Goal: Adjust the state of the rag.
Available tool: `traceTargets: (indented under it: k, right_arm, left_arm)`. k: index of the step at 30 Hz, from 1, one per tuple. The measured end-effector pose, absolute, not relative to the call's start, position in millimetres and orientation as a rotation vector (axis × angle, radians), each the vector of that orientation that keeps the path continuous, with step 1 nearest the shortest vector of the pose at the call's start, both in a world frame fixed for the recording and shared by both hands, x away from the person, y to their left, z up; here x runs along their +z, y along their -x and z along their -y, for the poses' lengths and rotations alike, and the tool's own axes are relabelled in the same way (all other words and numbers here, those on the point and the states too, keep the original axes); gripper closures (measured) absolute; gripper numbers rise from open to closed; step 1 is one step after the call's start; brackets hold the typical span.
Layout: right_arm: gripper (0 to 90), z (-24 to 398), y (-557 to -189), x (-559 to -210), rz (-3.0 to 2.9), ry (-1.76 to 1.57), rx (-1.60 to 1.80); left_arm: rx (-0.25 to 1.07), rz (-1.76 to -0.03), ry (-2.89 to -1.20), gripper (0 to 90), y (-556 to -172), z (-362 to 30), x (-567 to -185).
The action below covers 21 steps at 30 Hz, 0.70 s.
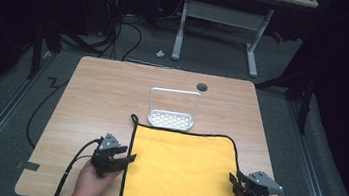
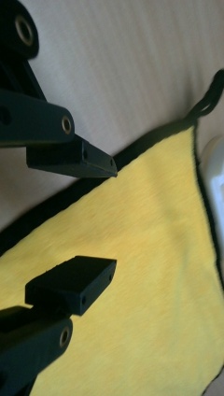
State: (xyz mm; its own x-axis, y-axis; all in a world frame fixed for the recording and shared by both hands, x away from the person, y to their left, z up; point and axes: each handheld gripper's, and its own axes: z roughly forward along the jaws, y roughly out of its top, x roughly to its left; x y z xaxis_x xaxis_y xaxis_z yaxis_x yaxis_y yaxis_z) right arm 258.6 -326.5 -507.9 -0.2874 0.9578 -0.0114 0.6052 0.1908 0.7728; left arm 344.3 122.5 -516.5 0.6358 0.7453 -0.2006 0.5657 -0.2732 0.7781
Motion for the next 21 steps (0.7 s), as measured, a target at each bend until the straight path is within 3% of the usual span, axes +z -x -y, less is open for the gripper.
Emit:
traceTargets:
  k: [4,7,12,15,21]
  right_arm:
    - [69.7,321.8,-260.7,-507.6,-1.996,-1.434,0.919]
    - [65.3,313.3,-260.0,-506.0,-2.024,-1.407,0.924]
    - [57.0,295.4,-257.3,-501.9,-2.055,-1.311,0.949]
    - [56.8,288.2,-255.4,-501.6,-2.057,-1.254,0.969]
    - [54.0,279.9,-255.4,-503.1,-2.11,-1.229,1.015]
  left_arm:
    - [0.274,-1.078,-1.949,42.6,-369.1,-122.5,-514.6]
    - [0.273,-1.124,-1.957,41.0,-388.2,-118.9,-516.0]
    - [0.287,-1.171,-1.965,43.0,-408.7,-111.7,-518.1]
    - [0.215,-1.207,-1.92,43.7,-417.9,-115.4,-523.1]
    - [0.243,-1.23,-1.921,45.3,-430.2,-113.2,-530.4]
